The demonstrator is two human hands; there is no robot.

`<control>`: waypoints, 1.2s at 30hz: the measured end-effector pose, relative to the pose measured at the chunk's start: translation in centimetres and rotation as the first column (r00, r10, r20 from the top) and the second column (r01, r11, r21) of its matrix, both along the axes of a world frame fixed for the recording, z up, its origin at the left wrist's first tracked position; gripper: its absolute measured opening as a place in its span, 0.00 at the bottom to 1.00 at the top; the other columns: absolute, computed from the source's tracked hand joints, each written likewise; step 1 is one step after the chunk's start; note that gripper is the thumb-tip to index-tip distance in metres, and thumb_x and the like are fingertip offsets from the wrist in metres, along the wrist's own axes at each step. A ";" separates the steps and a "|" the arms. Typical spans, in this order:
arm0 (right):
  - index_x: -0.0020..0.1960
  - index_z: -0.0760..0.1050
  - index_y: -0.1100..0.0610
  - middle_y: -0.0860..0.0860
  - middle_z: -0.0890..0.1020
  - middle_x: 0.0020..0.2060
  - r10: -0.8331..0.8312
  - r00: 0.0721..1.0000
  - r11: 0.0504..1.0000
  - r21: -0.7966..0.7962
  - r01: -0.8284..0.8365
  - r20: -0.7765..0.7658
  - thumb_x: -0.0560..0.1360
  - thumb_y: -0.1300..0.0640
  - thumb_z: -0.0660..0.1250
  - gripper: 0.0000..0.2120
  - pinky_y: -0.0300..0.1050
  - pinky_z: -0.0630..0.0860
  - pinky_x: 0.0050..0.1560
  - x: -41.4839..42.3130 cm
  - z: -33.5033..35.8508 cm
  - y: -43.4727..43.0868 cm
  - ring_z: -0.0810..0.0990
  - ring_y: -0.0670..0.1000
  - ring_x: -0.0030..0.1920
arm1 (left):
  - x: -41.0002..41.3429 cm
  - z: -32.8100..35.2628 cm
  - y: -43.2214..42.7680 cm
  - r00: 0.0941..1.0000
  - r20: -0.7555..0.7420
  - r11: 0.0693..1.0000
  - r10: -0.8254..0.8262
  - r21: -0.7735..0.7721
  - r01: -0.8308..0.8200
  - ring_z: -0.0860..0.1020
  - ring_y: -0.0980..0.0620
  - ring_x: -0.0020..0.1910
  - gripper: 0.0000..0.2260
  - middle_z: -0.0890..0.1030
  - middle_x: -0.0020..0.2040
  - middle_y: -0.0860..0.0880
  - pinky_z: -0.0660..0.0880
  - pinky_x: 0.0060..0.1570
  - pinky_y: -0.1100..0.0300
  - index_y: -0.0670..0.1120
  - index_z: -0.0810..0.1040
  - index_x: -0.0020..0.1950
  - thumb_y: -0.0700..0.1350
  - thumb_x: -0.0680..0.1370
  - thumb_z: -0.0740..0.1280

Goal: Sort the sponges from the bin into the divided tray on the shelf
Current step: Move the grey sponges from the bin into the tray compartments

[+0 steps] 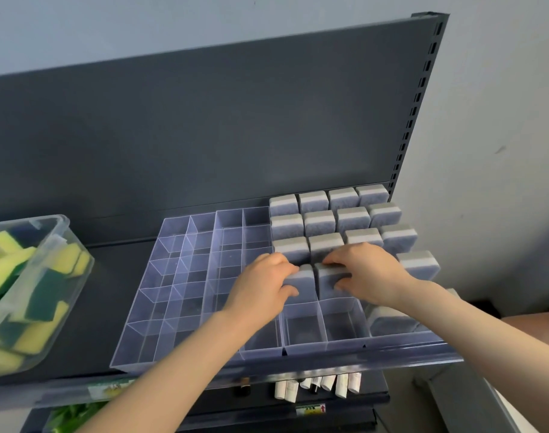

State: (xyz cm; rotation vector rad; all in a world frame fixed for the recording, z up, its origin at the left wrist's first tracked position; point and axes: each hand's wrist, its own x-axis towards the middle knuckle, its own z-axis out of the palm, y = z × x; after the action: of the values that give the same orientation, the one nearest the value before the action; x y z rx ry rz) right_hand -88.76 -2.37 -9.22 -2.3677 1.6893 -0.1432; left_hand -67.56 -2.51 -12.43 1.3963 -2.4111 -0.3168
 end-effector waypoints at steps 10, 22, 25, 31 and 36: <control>0.60 0.77 0.49 0.44 0.81 0.53 0.009 0.979 0.986 -0.166 0.025 0.205 0.70 0.49 0.71 0.19 0.38 0.69 0.47 0.2 5.1 -1.7 0.79 0.47 0.51 | 1.8 4.9 0.0 0.981 -0.034 0.956 0.194 -0.220 -0.196 0.71 0.53 0.60 0.18 0.76 0.59 0.56 0.70 0.47 0.59 0.52 0.75 0.64 0.54 0.75 0.68; 0.68 0.69 0.50 0.48 0.75 0.64 0.101 0.990 0.986 -0.145 -0.086 0.099 0.74 0.49 0.66 0.23 0.44 0.71 0.59 12.9 6.0 -1.9 0.74 0.52 0.62 | 15.8 7.2 2.0 0.858 0.210 0.883 0.469 -0.133 -0.450 0.73 0.51 0.59 0.20 0.75 0.60 0.54 0.73 0.46 0.57 0.54 0.71 0.67 0.56 0.76 0.65; 0.67 0.70 0.50 0.47 0.75 0.64 0.115 0.988 0.982 -0.160 -0.098 0.101 0.74 0.50 0.66 0.22 0.42 0.70 0.59 17.4 6.7 -1.6 0.74 0.51 0.62 | 20.5 8.2 2.9 0.825 0.232 0.857 0.515 -0.160 -0.490 0.75 0.51 0.58 0.21 0.76 0.60 0.53 0.75 0.45 0.56 0.54 0.71 0.67 0.57 0.75 0.65; 0.68 0.70 0.51 0.47 0.74 0.65 0.157 0.983 0.980 -0.140 -0.143 0.094 0.75 0.50 0.65 0.21 0.44 0.72 0.60 27.4 7.5 -0.3 0.74 0.50 0.63 | 31.4 9.7 5.3 0.754 0.280 0.803 0.595 -0.167 -0.572 0.77 0.51 0.54 0.17 0.78 0.56 0.55 0.68 0.37 0.60 0.57 0.75 0.62 0.59 0.74 0.65; 0.67 0.70 0.50 0.47 0.76 0.62 0.191 0.976 0.973 -0.152 -0.174 0.103 0.75 0.50 0.65 0.21 0.46 0.73 0.58 35.5 7.7 1.1 0.75 0.50 0.61 | 39.3 10.0 6.8 0.741 0.280 0.792 0.610 -0.167 -0.588 0.77 0.51 0.53 0.17 0.77 0.57 0.55 0.66 0.35 0.59 0.57 0.76 0.61 0.58 0.74 0.65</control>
State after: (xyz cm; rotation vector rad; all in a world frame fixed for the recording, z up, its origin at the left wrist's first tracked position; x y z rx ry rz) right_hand -53.30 -1.32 -1.49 -2.5484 1.4439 -0.3736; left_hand -28.24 4.34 -2.39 2.2310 -1.9951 0.1748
